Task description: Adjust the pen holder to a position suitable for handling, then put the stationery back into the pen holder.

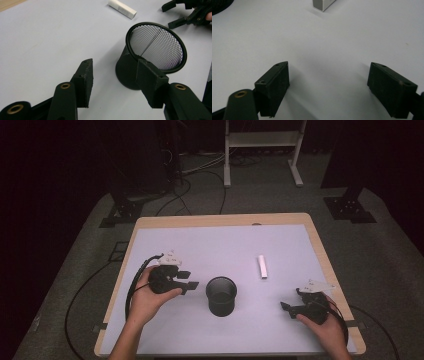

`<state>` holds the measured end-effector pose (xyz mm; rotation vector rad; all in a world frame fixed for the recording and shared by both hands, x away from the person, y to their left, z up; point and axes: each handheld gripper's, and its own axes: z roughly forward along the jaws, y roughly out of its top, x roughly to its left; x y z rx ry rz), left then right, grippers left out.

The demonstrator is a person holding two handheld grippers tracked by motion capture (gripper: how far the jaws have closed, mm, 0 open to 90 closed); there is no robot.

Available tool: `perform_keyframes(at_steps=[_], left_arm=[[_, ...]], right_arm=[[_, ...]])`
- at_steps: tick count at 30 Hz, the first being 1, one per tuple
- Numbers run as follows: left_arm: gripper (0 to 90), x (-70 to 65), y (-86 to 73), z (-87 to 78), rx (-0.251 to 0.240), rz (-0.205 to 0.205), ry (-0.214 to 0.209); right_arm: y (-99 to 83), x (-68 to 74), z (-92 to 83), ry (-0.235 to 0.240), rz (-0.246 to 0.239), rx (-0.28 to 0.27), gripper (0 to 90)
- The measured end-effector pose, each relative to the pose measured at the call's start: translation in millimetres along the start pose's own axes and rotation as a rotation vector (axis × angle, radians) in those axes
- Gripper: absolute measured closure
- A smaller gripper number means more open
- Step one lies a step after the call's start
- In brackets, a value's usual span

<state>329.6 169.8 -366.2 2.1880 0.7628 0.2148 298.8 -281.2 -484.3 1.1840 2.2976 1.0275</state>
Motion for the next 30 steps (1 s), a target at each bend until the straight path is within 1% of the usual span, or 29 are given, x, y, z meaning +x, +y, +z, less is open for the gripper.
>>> perform_keyframes(at_steps=[5, 6, 11, 12, 17, 19, 20, 22, 25, 30], left_arm=[[45.0, 1.5, -13.3, -5.4, 0.014, 0.003, 0.023], [44.6, 2.1, -16.5, -6.0, 0.009, -0.002, 0.026], [40.9, 5.9, -32.0, -8.7, 0.013, -0.004, 0.048], [39.0, 6.7, -35.2, -8.6, 0.012, 0.001, 0.053], [33.6, 10.8, -49.0, -7.9, 0.022, -0.011, 0.075], [30.5, 11.7, -53.7, -7.1, 0.034, -0.012, 0.087], [28.7, 11.9, -56.5, -5.9, 0.029, -0.015, 0.088], [26.4, 13.0, -62.0, -4.3, 0.038, -0.021, 0.091], [22.2, 14.7, -70.0, -1.6, 0.05, -0.024, 0.11], [18.9, 17.7, -81.9, 1.2, 0.076, -0.044, 0.139]], right_arm=[[0.0, 0.0, 0.0, 0.0, 0.0, 0.0, 16.8], [0.0, 0.0, 0.0, 0.0, 0.0, 0.0, 16.8], [0.0, 0.1, 0.0, -0.001, -0.002, 0.0, 16.8], [-0.1, 0.1, -0.1, -0.001, -0.001, 0.0, 16.8], [0.0, 0.3, 0.0, -0.001, 0.001, -0.001, 16.9], [0.0, 0.3, 0.0, -0.001, 0.0, -0.001, 16.8], [-0.1, 0.3, 0.0, -0.001, -0.001, 0.0, 16.9], [-0.1, 0.2, -0.1, -0.001, -0.002, 0.0, 16.8], [-0.1, 0.2, -0.1, -0.001, -0.002, 0.0, 16.8], [0.0, 0.2, 0.0, -0.001, -0.002, 0.0, 16.8]])
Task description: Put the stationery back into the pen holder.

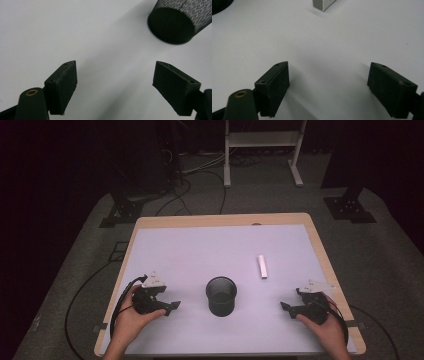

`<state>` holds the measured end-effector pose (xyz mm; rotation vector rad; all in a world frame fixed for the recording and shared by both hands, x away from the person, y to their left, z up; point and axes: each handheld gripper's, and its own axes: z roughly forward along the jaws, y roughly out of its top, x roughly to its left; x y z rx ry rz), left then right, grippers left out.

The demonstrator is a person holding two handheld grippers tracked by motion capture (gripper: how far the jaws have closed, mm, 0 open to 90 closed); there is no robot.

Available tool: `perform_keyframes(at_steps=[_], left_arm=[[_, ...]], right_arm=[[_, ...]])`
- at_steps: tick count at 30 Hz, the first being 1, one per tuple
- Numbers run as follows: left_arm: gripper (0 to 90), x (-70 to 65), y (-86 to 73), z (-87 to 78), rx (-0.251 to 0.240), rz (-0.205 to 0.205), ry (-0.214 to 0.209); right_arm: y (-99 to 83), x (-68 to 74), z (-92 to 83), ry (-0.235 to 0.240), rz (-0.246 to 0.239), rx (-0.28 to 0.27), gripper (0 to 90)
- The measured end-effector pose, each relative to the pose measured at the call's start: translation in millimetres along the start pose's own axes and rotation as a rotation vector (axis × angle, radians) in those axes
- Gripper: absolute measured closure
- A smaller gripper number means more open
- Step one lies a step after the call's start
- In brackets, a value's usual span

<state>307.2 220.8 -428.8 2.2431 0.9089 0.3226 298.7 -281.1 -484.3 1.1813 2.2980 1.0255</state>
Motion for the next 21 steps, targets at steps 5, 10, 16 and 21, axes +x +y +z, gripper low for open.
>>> perform_keyframes(at_steps=[5, 10, 16, 21], left_arm=[[18.0, 2.2, -12.6, 2.4, 0.007, -0.01, 0.018], [13.7, 2.6, -21.7, 6.0, 0.022, -0.017, 0.04], [9.7, 1.3, -33.4, 13.4, 0.025, -0.007, 0.054], [7.6, 1.3, -44.5, 18.2, 0.011, 0.021, 0.057]], right_arm=[[0.2, 0.0, 0.1, 0.0, -0.001, 0.0, 16.7], [0.4, 0.0, 0.1, 0.0, 0.001, 0.002, 16.7], [0.9, 0.6, 0.4, -0.003, 0.004, 0.004, 16.4], [2.7, 1.2, 0.9, -0.006, 0.008, 0.019, 16.0]])
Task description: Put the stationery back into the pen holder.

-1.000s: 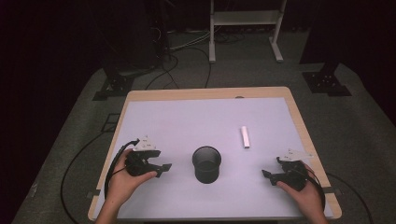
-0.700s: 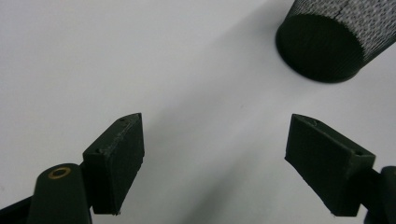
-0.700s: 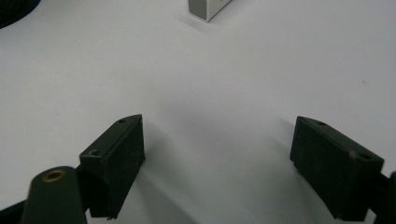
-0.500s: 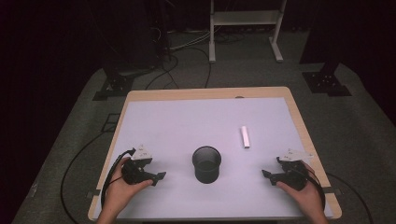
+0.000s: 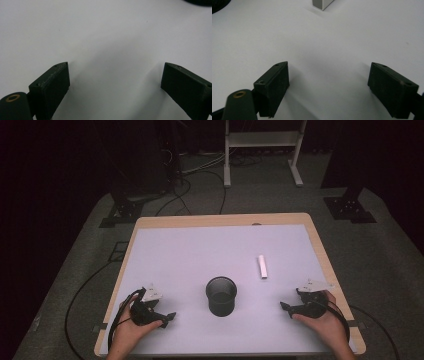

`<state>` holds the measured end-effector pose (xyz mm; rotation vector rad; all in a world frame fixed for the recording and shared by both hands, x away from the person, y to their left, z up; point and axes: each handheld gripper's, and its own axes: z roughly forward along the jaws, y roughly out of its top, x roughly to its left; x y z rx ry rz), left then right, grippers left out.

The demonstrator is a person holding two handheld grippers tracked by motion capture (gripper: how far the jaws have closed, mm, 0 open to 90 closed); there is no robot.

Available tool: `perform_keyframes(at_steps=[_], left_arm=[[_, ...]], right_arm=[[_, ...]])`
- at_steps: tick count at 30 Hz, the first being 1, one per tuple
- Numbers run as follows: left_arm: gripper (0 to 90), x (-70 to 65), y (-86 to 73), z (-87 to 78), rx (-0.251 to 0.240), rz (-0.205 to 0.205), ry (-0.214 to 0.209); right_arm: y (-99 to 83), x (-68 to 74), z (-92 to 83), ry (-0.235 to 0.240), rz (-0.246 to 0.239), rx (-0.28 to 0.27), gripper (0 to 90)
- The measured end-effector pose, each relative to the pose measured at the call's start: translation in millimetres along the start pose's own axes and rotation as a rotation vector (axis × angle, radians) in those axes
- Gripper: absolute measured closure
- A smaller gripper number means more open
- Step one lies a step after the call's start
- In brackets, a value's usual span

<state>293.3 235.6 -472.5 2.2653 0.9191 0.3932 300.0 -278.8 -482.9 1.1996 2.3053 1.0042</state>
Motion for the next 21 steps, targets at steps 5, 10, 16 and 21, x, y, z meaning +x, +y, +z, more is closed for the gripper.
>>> perform_keyframes(at_steps=[5, 10, 16, 21], left_arm=[[4.3, 2.7, -7.6, 1.6, -0.049, -0.012, 0.004], [1.9, 2.9, -8.6, 2.0, -0.056, -0.015, 0.001], [1.8, 3.2, -8.6, 2.1, -0.055, -0.015, -0.001], [1.8, 3.1, -8.6, 2.2, -0.055, -0.014, 0.0]], right_arm=[[2.6, 0.2, 0.1, -0.003, 0.005, 0.019, 16.4], [6.2, 0.6, -0.5, -0.015, 0.022, 0.039, 20.4], [10.4, -2.0, -3.3, -0.046, 0.044, 0.053, 38.9], [17.2, -0.6, -3.0, -0.073, 0.036, 0.074, 45.3]])
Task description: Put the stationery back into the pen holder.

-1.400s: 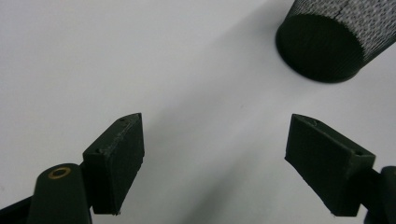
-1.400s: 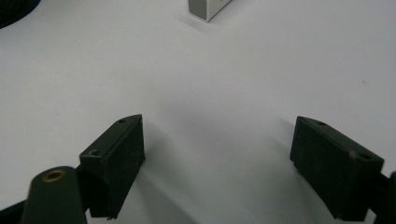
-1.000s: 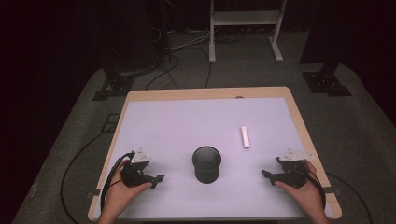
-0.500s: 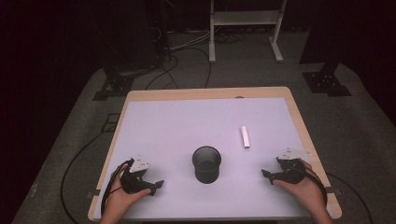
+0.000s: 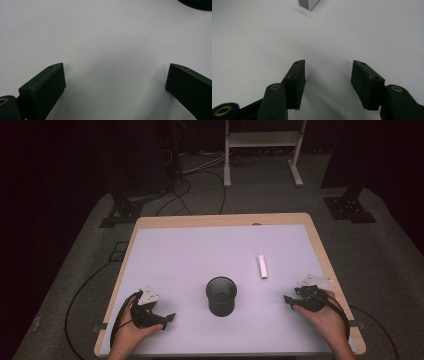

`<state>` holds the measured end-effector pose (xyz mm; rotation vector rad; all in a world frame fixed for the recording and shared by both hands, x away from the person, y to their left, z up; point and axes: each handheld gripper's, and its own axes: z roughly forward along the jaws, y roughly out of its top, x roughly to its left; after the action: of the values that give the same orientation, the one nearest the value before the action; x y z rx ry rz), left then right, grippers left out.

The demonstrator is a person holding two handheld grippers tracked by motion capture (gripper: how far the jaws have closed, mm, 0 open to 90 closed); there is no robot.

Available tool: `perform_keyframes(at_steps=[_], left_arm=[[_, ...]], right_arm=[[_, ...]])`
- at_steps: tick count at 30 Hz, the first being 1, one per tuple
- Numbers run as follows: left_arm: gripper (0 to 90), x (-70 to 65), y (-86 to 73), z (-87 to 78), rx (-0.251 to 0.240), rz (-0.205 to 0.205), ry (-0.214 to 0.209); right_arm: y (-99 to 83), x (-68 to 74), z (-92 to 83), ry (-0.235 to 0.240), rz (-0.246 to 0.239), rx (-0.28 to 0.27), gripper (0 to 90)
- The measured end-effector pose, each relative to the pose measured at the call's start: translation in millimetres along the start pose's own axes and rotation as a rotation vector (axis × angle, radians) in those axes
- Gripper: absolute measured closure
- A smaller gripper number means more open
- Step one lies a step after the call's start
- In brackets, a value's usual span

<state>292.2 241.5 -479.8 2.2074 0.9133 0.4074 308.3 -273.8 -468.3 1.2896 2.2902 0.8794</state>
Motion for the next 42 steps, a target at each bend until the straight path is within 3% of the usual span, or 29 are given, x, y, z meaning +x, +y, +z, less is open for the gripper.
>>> perform_keyframes(at_steps=[23, 42], left_arm=[[1.9, 0.4, -0.1, 0.2, -0.001, -0.002, -0.002], [1.9, 0.7, -0.2, 0.2, -0.001, -0.005, -0.004]], right_arm=[[41.7, 0.5, 5.3, 0.043, 0.065, 0.028, 49.0], [76.3, 2.7, 23.8, 0.053, 0.073, 0.045, 49.7]])
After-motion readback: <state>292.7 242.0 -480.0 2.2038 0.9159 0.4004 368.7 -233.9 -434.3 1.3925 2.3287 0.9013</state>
